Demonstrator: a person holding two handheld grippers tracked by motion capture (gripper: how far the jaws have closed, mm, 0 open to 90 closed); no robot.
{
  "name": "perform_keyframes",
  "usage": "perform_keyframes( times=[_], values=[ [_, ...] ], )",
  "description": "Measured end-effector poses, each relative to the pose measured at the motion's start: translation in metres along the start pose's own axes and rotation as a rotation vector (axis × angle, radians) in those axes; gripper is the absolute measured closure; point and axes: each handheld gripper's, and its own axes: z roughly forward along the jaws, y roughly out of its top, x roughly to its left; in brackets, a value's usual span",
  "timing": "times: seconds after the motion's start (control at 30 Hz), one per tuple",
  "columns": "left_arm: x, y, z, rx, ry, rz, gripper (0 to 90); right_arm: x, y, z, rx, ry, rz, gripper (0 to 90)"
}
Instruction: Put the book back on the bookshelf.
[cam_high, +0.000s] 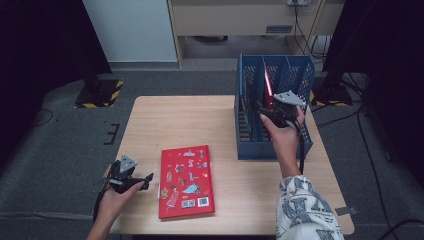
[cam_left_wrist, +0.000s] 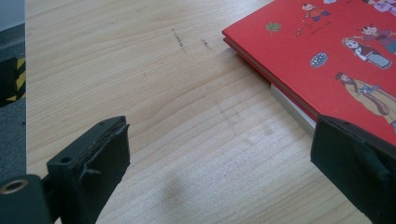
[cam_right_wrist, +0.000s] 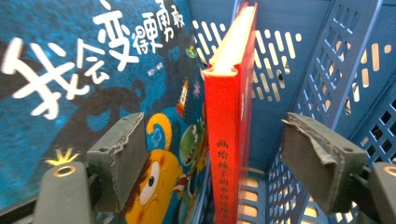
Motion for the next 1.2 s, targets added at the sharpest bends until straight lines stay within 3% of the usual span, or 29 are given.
perform_keyframes(
  times=[0.27,0.47,0.57,0.7,0.93,1.0,1.2],
  values=[
    [-0.001,0.001,0.000,-0.002,-0.005,0.006,4.0,0.001,-0.007,-0.018,-0.011,0.033,0.006,19.8],
    [-0.003,0.001,-0.001,-0.008,-0.016,0.014,4.5,0.003,-0.021,-0.044,-0.018,0.084,0.004,20.0],
    [-0.004,0.002,-0.002,-0.018,-0.047,-0.007,5.5,0.005,-0.029,-0.057,-0.021,0.117,0.012,19.9],
    [-0.008,0.002,-0.005,-0.030,-0.067,-0.007,7.5,0.013,-0.042,-0.074,-0.012,0.153,-0.004,19.2],
    [-0.018,0.006,-0.006,-0.047,-0.135,0.008,12.5,0.040,-0.071,-0.088,0.025,0.247,-0.023,18.5],
    [-0.021,0.007,-0.005,-0.042,-0.146,0.018,13.3,0.052,-0.080,-0.088,0.039,0.272,-0.042,18.3],
    [-0.031,0.009,-0.002,-0.043,-0.187,0.014,13.6,0.083,-0.102,-0.081,0.074,0.365,-0.038,16.8]
  ],
)
